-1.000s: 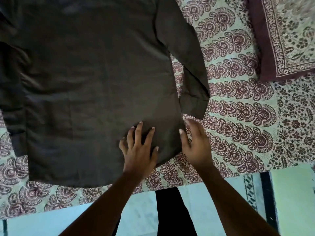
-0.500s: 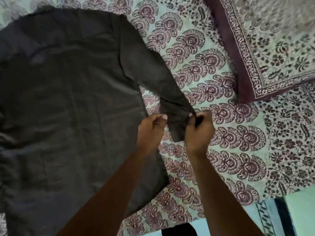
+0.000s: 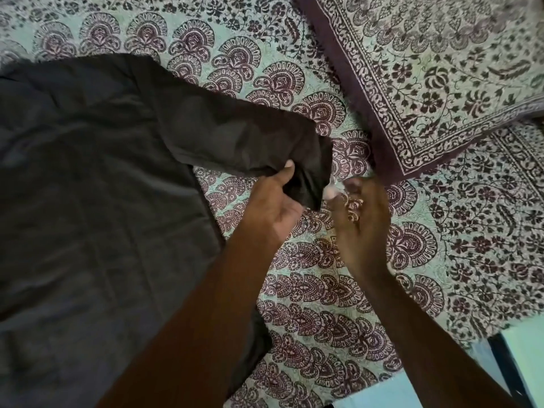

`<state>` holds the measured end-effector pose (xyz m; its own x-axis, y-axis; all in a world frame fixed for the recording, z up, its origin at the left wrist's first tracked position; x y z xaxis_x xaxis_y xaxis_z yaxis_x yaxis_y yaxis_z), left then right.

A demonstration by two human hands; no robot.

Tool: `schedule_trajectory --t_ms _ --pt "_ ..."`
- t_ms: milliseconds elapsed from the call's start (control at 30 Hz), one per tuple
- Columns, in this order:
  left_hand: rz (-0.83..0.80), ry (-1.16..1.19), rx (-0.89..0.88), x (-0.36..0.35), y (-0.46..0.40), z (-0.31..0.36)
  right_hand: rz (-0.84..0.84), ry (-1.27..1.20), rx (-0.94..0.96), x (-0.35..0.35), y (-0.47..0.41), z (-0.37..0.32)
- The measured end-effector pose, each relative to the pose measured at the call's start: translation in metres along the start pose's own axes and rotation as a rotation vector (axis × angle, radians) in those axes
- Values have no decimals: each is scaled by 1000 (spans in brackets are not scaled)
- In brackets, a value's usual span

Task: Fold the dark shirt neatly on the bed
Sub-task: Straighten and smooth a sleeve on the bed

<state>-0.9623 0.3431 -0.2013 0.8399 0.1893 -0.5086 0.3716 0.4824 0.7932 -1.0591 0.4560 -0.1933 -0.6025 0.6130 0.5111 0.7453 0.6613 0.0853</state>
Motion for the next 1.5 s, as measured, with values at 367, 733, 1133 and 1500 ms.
schedule_trajectory --t_ms 367,733,1133,1500 --pt "-58 -61 -49 12 38 44 -146 -801 -765 -21 -49 -22" --pt "246 -799 -189 -3 28 77 379 -342 -172 70 -127 -87" --pt "188 -1826 -886 -72 -90 103 477 -66 25 103 -238 -68" --pt "210 -1854 -745 -61 -165 68 444 229 -28 90 -284 -13"
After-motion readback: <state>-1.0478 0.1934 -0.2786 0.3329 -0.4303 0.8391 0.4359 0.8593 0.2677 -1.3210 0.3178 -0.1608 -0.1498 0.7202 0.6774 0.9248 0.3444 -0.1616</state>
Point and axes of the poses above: each hand's wrist, its own y-axis away from the middle knuckle, its own x-axis out of the back of the hand, z = x × y, the point moved 4 cm from there along -y, towards the middle knuckle, and after that the axes turned 6 degrees about -x, right-handed, at the moved point
